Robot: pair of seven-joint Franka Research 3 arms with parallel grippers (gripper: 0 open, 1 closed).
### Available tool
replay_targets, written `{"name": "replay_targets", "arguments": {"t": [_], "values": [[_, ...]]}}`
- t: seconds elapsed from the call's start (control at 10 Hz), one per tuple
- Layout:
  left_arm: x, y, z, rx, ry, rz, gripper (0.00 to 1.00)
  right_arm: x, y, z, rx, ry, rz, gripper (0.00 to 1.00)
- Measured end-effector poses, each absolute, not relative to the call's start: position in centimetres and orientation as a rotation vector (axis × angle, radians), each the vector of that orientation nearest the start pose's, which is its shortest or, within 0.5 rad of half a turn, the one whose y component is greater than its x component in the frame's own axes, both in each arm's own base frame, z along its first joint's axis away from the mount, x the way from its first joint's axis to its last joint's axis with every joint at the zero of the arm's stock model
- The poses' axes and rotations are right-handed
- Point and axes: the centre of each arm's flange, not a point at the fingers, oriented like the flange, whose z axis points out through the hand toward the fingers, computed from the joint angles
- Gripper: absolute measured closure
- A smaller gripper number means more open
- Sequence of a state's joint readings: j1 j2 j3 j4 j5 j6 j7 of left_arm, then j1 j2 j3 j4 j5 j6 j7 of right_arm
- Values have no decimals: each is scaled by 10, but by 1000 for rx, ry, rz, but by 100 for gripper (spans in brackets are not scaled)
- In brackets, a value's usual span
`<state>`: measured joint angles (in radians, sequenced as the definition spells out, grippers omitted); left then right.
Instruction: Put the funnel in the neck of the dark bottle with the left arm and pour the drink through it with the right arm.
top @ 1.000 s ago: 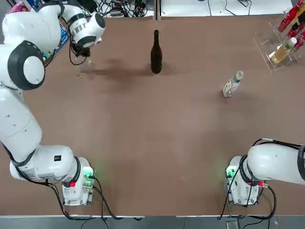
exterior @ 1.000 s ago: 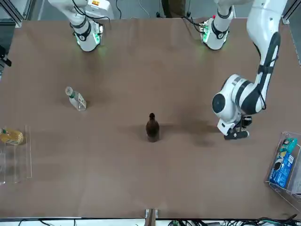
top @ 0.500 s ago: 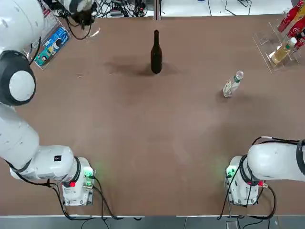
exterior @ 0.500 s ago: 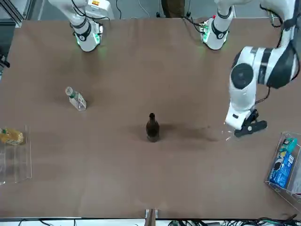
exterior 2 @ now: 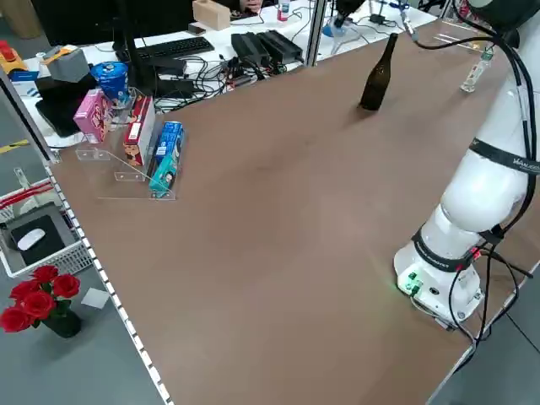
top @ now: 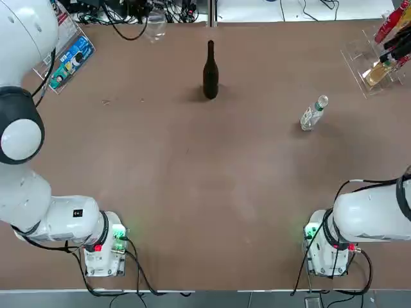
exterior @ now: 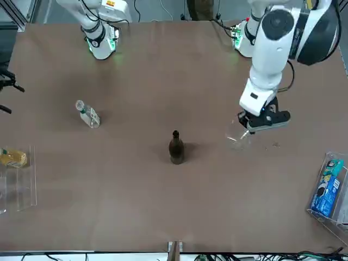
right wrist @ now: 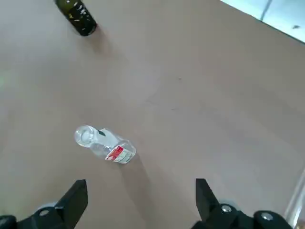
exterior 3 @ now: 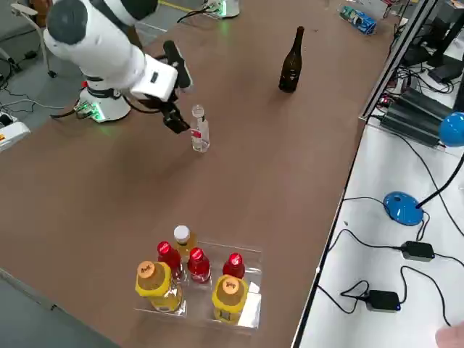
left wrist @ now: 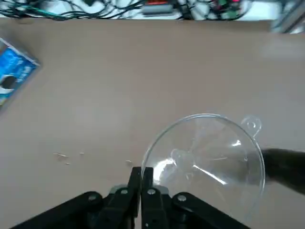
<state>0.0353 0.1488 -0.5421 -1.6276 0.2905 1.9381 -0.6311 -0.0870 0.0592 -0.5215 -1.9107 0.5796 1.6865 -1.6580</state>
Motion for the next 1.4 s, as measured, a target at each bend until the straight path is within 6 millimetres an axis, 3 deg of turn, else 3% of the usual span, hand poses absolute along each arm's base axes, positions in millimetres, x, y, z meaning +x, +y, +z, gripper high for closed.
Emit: {"name": "replay_targets", "arguments": {"t": [0.4,0.6,1.0,1.2,1.4], "values": [[533,-323,585,-3207,-143,-366,96,484,-265,374,-2009,-1356,-622,0],[527,-337,598,-3317,-173,-300,96,480,-265,331,-1836,-1458,-694,0],[537,-371,588,-3438,-263,-314,96,469,-258,250,-1518,-1568,-898,0],[540,-379,583,-3467,-272,-319,96,464,-251,207,-1459,-1524,-945,0],[542,-386,572,-3483,-265,-290,96,462,-246,188,-1440,-1484,-973,0]]}}
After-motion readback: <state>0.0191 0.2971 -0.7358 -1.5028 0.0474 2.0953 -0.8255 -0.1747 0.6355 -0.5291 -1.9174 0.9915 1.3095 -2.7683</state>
